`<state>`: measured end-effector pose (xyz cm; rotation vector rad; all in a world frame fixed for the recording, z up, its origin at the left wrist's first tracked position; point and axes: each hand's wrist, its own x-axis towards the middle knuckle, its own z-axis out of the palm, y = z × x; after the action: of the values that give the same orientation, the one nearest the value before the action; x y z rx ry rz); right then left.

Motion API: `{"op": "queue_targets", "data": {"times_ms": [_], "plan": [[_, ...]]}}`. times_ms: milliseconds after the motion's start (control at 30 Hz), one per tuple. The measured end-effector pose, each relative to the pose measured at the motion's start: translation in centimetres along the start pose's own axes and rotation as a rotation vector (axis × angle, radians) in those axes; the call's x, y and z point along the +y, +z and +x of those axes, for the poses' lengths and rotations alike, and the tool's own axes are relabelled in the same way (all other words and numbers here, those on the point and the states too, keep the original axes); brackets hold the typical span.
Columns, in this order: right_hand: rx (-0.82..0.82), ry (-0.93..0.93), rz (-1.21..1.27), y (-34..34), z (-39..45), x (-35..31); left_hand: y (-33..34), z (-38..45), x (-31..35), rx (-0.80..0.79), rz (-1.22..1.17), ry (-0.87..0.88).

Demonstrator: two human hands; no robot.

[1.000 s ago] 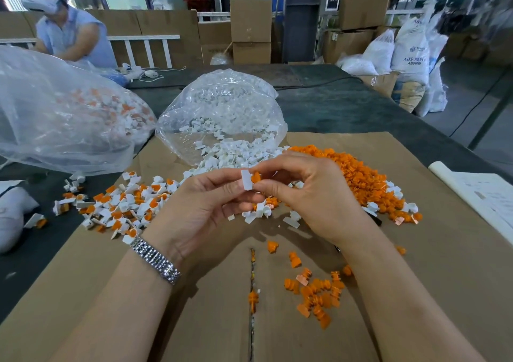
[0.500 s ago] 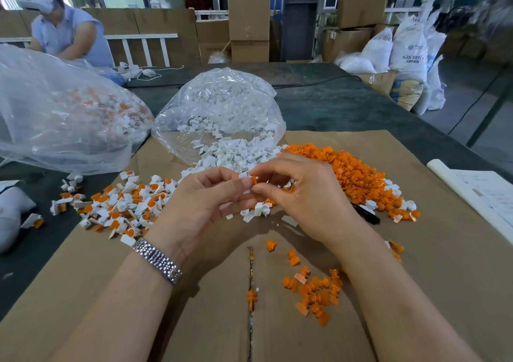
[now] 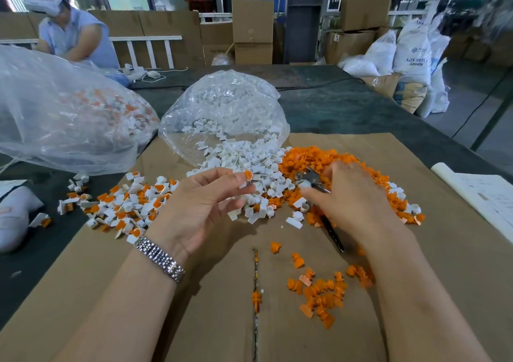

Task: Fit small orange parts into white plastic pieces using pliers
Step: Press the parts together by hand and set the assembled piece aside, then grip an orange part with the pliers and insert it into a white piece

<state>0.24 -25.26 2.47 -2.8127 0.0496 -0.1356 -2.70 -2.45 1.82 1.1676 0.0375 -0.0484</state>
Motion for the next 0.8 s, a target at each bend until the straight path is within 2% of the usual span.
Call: {"op": "queue_targets", "data": {"times_ms": [100, 367, 500, 600, 700, 800], "plan": [[-0.154, 0.105, -0.102, 0.0, 0.1, 0.6, -0.2, 0.2, 0.1, 0.021, 0.013, 0.01], [-0.123, 0.062, -0.173, -0.1, -0.5, -0.4, -0.4, 0.3, 0.0, 0.007, 0.047, 0.001], [-0.091, 0.039, 0.023, 0.0, -0.3, -0.1, -0.3, 0.4, 0.0, 0.027, 0.036, 0.004], [-0.085, -0.006, 0.262, -0.7, -0.4, -0.1, -0.2, 0.4, -0.1, 0.046, -0.002, -0.004], [-0.143, -0.085, 0.516, -1.7, -0.7, -0.6, 0.0, 0.5, -0.2, 0.044, -0.025, 0.006], [-0.26, -0.198, 0.619, -2.2, -1.4, -1.1, -0.1, 0.5, -0.1, 0.034, -0.029, 0.032]]}}
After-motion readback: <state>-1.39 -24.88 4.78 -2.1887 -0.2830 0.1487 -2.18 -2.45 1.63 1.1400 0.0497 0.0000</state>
